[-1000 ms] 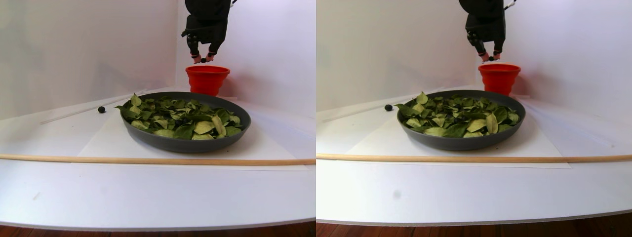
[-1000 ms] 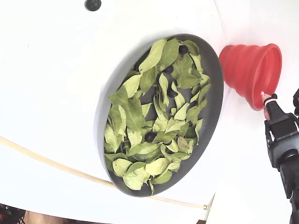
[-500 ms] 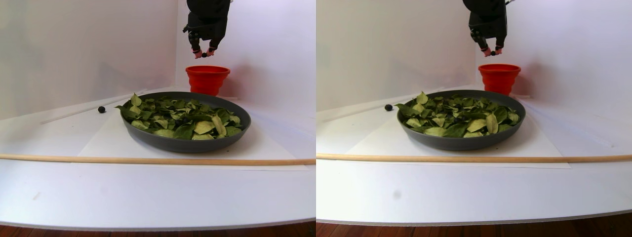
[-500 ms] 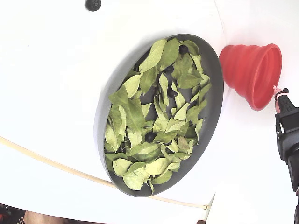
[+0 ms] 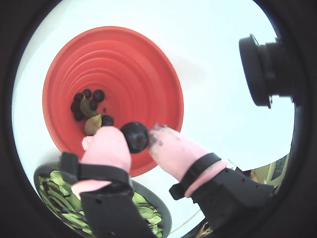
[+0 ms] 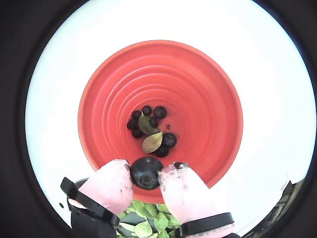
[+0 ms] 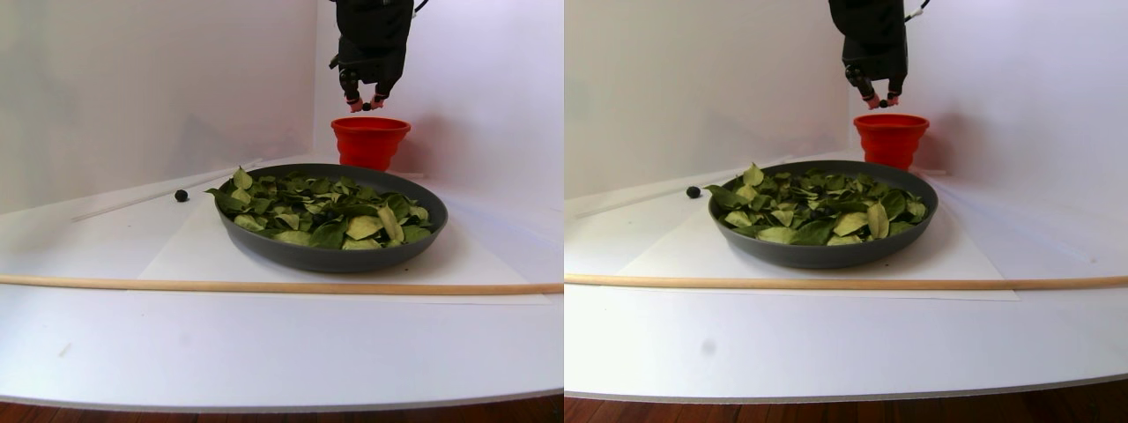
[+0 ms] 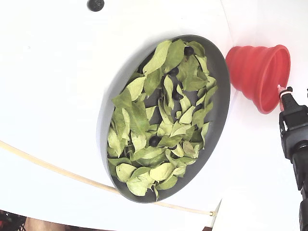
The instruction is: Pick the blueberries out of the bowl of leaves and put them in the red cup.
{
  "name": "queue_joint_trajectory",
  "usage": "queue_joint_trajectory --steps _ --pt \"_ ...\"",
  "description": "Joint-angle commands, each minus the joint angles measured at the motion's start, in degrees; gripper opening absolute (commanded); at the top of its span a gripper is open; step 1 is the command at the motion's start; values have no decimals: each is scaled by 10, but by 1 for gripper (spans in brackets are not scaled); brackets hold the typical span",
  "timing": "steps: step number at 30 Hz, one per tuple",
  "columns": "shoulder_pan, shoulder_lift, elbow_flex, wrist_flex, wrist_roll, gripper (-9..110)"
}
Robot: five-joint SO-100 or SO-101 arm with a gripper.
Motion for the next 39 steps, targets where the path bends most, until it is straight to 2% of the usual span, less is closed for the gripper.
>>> queue_joint_trajectory --steps 1,12,18,39 --pt "21 18 -56 -2 -7 10" --pt "22 6 -63 -10 -13 10" --pt "21 15 -50 -11 -17 16" --pt "-5 117 47 -11 -19 16"
